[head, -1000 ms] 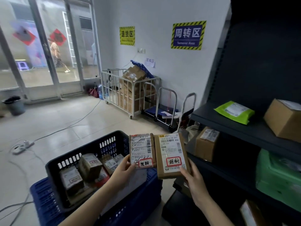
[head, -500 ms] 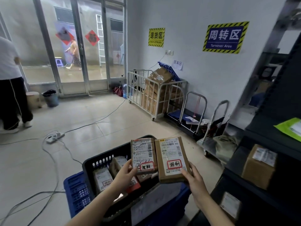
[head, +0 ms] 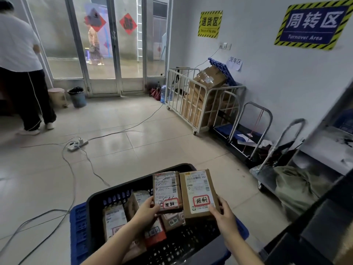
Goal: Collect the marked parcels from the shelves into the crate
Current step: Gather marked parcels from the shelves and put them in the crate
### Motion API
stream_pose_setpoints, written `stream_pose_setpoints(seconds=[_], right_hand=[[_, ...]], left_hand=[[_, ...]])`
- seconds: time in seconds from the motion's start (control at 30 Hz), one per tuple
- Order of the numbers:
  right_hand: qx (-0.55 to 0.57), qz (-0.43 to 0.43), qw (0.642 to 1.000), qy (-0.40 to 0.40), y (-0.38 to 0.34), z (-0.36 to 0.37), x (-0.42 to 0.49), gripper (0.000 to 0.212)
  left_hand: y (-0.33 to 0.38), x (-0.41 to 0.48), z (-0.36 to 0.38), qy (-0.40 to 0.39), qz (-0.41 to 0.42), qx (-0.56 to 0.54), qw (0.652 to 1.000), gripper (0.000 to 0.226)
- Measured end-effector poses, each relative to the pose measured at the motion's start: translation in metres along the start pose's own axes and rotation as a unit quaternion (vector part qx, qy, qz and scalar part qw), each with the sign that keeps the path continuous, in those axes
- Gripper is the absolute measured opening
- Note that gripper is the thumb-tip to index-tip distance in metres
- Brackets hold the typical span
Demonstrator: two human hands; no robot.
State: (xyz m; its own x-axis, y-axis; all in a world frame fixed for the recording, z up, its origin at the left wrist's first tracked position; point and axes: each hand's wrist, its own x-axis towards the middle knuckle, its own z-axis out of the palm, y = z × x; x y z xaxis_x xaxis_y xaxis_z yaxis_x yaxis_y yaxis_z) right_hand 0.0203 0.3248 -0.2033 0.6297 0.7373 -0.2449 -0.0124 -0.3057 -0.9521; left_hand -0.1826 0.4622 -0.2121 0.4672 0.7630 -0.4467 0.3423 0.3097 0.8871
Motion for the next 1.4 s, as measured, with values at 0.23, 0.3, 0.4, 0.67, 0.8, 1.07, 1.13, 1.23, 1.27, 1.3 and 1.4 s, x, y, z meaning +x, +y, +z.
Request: stream_pose_setpoints(seconds=[0.23,0.3,0.4,0.67,0.8,1.07,1.13,1.23,1.27,1.3,1.4], right_hand=[[-0.109,0.033,0.992,-0.058,0.009,0.009,0.100,0.034],[-0.144,0.031,0.986,-0.073,0.009,0.014,0.120,0.037],[-0.181,0.031,0.979,-0.090,0.011,0.020,0.140,0.043],[-0.193,0.045,0.977,-0.076,0.031,0.041,0.163,0.030],[-0.200,0.060,0.975,-0.070,0.045,0.052,0.167,0.032],[-0.193,0.095,0.971,-0.104,0.071,0.075,0.174,0.037],[-0.186,0.107,0.972,-0.099,0.074,0.076,0.180,0.038],[-0.191,0.116,0.970,-0.097,0.081,0.074,0.191,0.039],[-0.194,0.121,0.969,-0.098,0.083,0.074,0.193,0.039],[-0.195,0.127,0.967,-0.101,0.086,0.074,0.195,0.040],[-0.189,0.140,0.965,-0.116,0.093,0.077,0.195,0.042]], left_hand=[[-0.007,0.073,0.015,0.031,-0.092,0.004,0.995,0.037],[-0.009,0.089,0.015,0.048,-0.104,0.016,0.993,0.037],[-0.013,0.110,0.013,0.069,-0.133,0.019,0.989,0.034],[-0.024,0.130,0.006,0.078,-0.188,0.060,0.977,0.030],[-0.025,0.132,0.003,0.076,-0.200,0.091,0.973,0.025],[-0.030,0.137,0.002,0.115,-0.209,0.289,0.927,0.023],[-0.030,0.140,0.014,0.121,-0.201,0.312,0.920,0.034],[-0.035,0.146,0.031,0.127,-0.200,0.345,0.908,0.046],[-0.037,0.148,0.034,0.129,-0.198,0.352,0.906,0.048],[-0.039,0.149,0.036,0.132,-0.195,0.360,0.903,0.050],[-0.043,0.150,0.037,0.141,-0.189,0.389,0.891,0.058]])
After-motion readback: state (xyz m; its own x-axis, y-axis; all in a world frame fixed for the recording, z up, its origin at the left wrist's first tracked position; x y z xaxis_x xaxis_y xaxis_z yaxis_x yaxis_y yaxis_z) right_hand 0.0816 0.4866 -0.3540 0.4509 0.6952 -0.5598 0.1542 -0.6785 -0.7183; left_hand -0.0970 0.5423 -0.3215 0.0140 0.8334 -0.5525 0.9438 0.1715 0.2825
